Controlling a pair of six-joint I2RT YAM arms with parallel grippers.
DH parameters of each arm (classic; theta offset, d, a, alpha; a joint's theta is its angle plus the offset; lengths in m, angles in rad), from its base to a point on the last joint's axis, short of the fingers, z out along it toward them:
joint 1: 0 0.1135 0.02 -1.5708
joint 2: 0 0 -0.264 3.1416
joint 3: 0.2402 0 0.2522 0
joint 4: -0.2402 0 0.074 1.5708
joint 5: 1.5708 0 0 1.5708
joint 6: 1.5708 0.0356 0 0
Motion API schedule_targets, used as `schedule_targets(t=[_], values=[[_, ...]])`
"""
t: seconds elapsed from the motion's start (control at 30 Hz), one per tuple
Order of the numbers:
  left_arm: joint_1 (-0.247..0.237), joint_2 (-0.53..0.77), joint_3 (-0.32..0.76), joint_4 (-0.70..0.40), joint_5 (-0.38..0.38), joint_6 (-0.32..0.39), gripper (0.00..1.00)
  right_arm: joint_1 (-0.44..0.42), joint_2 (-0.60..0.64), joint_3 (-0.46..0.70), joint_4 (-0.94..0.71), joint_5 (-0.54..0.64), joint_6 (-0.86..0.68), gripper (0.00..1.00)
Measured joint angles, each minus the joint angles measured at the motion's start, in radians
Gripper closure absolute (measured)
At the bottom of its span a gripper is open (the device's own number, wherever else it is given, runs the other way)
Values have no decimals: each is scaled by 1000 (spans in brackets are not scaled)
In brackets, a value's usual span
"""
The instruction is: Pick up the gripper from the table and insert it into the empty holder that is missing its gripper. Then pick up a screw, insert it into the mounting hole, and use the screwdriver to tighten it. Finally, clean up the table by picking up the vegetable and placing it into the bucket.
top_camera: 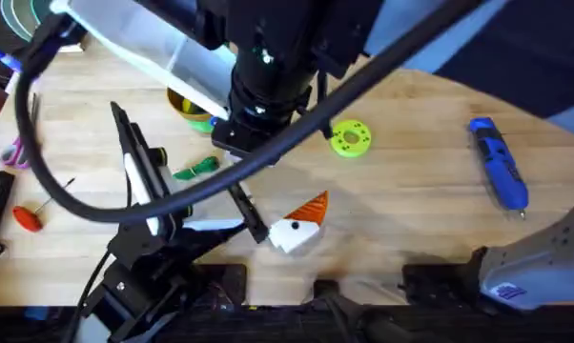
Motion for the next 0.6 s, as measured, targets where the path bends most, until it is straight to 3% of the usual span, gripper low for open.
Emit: schedule_targets(t=[0.6], values=[[0, 0, 0, 0, -1, 1, 8, 0, -3, 0, -16, 26, 0, 994]])
